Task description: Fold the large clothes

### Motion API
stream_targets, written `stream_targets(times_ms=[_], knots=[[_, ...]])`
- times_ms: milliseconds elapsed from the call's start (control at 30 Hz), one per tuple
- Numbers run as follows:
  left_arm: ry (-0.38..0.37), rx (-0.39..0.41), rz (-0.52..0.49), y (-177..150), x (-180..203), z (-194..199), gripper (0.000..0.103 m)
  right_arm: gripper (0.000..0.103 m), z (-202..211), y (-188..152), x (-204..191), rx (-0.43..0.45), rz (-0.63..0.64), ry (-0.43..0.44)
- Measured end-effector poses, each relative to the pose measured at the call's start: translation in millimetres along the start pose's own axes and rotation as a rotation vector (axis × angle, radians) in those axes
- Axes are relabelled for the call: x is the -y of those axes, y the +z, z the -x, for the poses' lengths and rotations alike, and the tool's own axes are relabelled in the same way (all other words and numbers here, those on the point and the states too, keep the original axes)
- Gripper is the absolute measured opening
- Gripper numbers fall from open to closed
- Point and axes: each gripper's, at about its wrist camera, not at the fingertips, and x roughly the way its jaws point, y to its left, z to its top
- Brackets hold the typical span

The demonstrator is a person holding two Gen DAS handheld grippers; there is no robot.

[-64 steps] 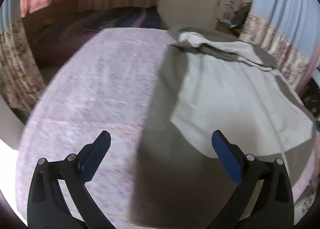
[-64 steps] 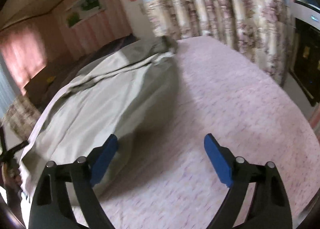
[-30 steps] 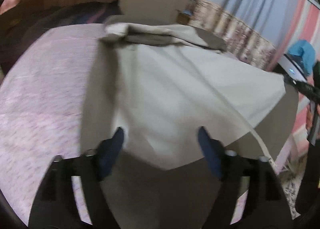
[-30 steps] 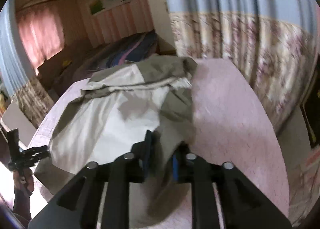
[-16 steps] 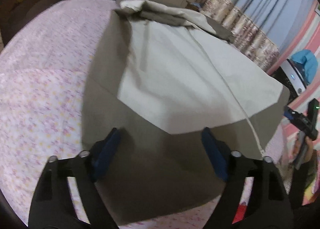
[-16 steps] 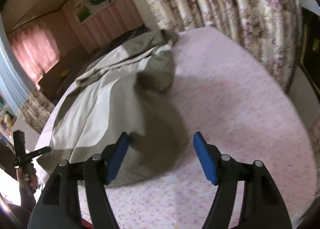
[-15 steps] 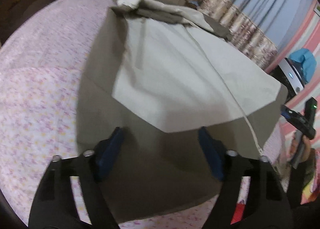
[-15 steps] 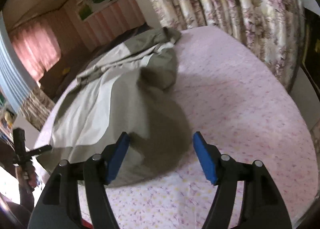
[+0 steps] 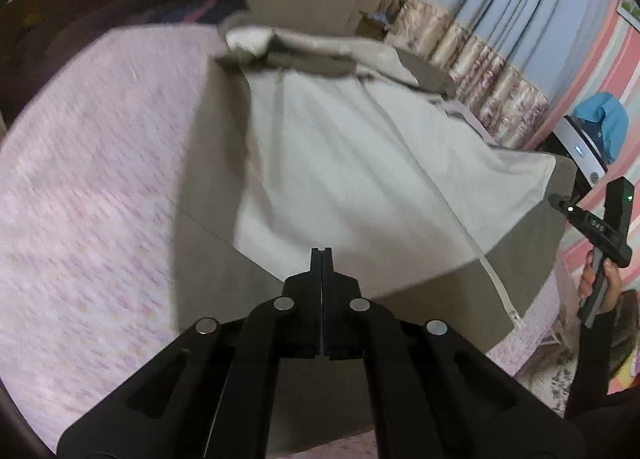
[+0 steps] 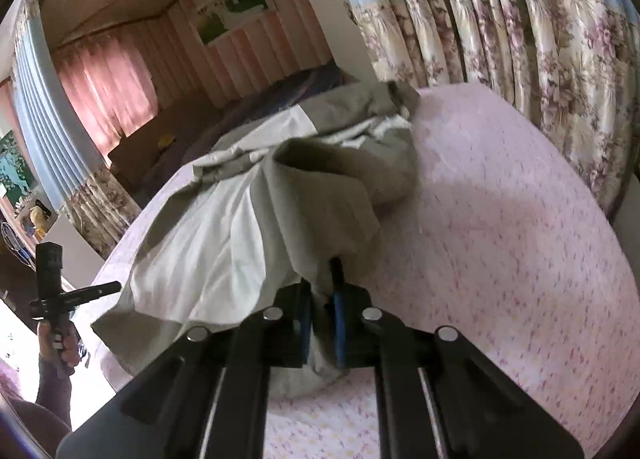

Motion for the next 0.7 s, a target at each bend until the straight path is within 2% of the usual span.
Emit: stream_targets(times_ms=[33, 67, 100, 133, 167, 300, 400, 433, 467, 500, 533, 567, 633, 700], knots=[[0.008, -0.002, 0.006, 2.4, -4.7, 4.2, 0.002, 0.009, -0.4, 0.7, -2.4, 0.004, 0.011, -0.002], [0.043, 0.016, 0.031, 2.8, -13.0, 10.5, 0.032, 0.009, -0.6, -0.3, -2.7, 0.004, 0.015, -0.001], [0.063, 0.023, 0.047, 2.0, -18.8, 13.7, 0.057, 0.009, -2.4, -1.7, -1.4, 0.002, 0.008, 0.000], [0.087, 0.036, 0.067, -1.1, -25.3, 17.4, 0.093, 0.009, -3.9, -2.9, 1.1, 0.000, -0.005, 0.001], [0.103, 0.046, 0.082, -5.1, -31.2, 20.2, 0.095, 0.009, -5.1, -4.1, 3.9, -0.003, -0.019, 0.002], [0.074, -0.010, 0.141, -24.6, -45.0, 17.2, 0.095, 0.009, -7.2, -9.2, 11.3, -0.018, -0.055, -0.001], [0.001, -0.088, 0.147, -38.0, -37.4, 3.9, 0.078, 0.009, -8.5, -11.7, 11.8, -0.027, -0.058, -0.012], [-0.001, -0.103, 0.138, -40.3, -31.9, 0.0, 0.076, 0.009, -9.1, -12.4, 12.3, -0.031, -0.060, -0.013], [0.035, -0.095, 0.107, -41.4, -24.5, -1.0, 0.073, 0.009, -9.6, -12.6, 12.8, -0.033, -0.062, -0.014], [0.063, -0.103, 0.070, -40.5, -17.2, -4.0, 0.065, 0.009, -10.4, -12.4, 13.3, -0.035, -0.061, -0.015], [0.073, -0.102, 0.057, -38.2, -14.4, -4.7, 0.036, 0.009, -10.8, -12.1, 12.7, -0.036, -0.057, -0.018], [0.066, -0.099, 0.063, -32.3, -14.5, -4.7, 0.015, 0.009, -11.1, -10.9, 10.8, -0.037, -0.047, -0.022], [0.017, -0.079, 0.081, -20.8, -17.9, 0.5, 0.003, 0.008, -10.4, -6.8, 5.0, -0.030, -0.030, -0.025], [-0.026, -0.039, 0.063, -2.9, -13.8, 10.2, 0.003, 0.008, -9.5, 2.3, 0.1, -0.020, -0.027, -0.005]])
